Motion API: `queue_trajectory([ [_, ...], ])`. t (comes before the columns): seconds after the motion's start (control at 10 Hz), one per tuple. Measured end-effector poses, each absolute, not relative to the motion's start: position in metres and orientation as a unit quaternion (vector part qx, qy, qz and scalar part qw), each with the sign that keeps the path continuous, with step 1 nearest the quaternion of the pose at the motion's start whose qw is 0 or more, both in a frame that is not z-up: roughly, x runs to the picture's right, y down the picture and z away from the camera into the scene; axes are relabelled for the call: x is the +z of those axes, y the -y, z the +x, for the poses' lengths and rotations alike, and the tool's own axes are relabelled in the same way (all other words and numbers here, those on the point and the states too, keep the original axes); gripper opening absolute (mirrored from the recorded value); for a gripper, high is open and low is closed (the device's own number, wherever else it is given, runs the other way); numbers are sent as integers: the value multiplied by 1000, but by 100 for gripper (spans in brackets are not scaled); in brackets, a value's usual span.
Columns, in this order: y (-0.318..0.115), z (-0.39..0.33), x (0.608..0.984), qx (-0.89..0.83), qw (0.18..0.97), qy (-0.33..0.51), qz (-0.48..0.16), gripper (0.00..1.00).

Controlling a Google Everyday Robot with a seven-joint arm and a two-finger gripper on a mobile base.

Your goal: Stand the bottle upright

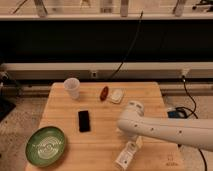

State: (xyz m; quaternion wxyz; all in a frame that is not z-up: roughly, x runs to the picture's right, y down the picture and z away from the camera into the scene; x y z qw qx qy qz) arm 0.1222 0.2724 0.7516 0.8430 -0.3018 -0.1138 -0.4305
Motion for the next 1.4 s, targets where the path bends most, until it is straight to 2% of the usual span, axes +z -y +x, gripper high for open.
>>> queue_trajectory([
  [0.3,-273,123,756,-428,844,116,-301,78],
  [1.0,-271,135,765,-426,845,117,-302,10],
  [1.1,-264,139,763,-425,846,116,-301,3],
  [1.4,-239,148,753,-418,850,114,-299,0],
])
